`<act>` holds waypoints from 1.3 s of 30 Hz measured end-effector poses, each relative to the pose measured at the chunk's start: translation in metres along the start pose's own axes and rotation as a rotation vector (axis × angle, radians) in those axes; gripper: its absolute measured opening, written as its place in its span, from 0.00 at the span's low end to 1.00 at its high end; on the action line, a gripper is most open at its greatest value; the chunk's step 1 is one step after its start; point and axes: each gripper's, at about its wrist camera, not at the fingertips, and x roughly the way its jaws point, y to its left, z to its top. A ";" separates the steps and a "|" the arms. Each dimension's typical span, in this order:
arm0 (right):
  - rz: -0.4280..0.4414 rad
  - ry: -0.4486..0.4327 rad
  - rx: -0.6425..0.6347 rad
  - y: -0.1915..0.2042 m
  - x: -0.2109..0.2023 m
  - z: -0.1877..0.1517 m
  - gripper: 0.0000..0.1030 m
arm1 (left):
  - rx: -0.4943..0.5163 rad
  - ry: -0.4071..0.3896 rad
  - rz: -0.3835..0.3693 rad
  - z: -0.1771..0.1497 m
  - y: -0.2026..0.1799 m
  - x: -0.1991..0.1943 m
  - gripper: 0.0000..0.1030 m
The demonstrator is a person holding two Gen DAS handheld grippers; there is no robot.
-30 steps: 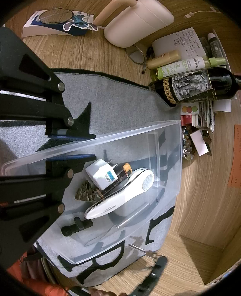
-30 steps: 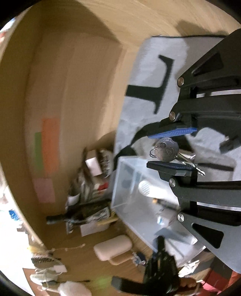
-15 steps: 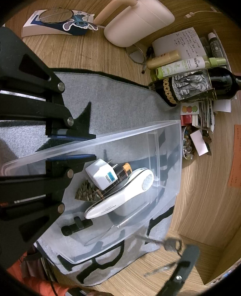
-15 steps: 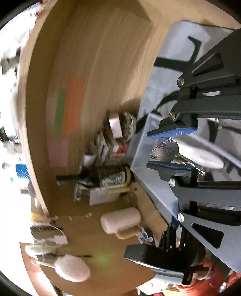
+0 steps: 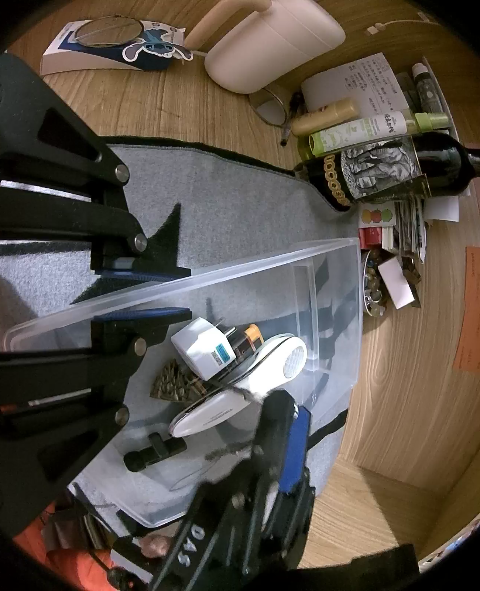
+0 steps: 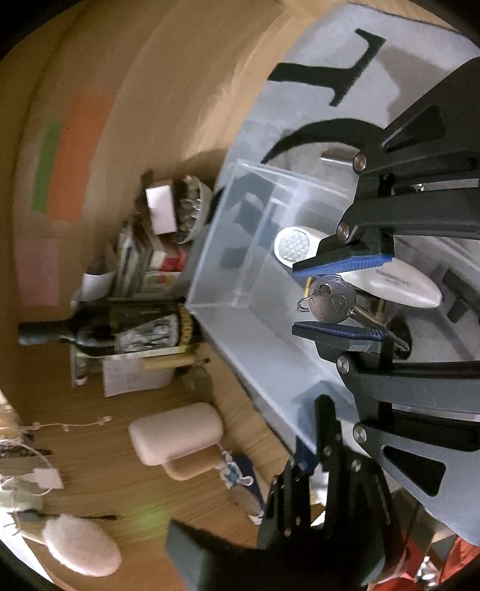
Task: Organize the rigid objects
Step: 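Carry the keys into the clear box and open the right gripper, then grasp the silver metal pen by its end with the right gripper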
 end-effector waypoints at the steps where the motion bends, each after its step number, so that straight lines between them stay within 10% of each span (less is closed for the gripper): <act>1: 0.003 0.013 -0.001 0.000 0.003 0.000 0.22 | 0.001 0.000 0.000 0.000 0.000 0.000 0.13; 16: 0.028 0.100 0.005 0.002 0.016 -0.002 0.23 | 0.000 0.000 0.000 0.000 0.000 0.000 0.13; 29: -0.028 -0.040 -0.003 -0.001 -0.023 0.009 0.75 | 0.000 0.000 -0.001 0.000 0.000 0.000 0.13; 39: -0.103 -0.102 0.080 -0.043 -0.052 0.007 0.78 | 0.000 0.000 -0.001 0.000 0.001 0.000 0.13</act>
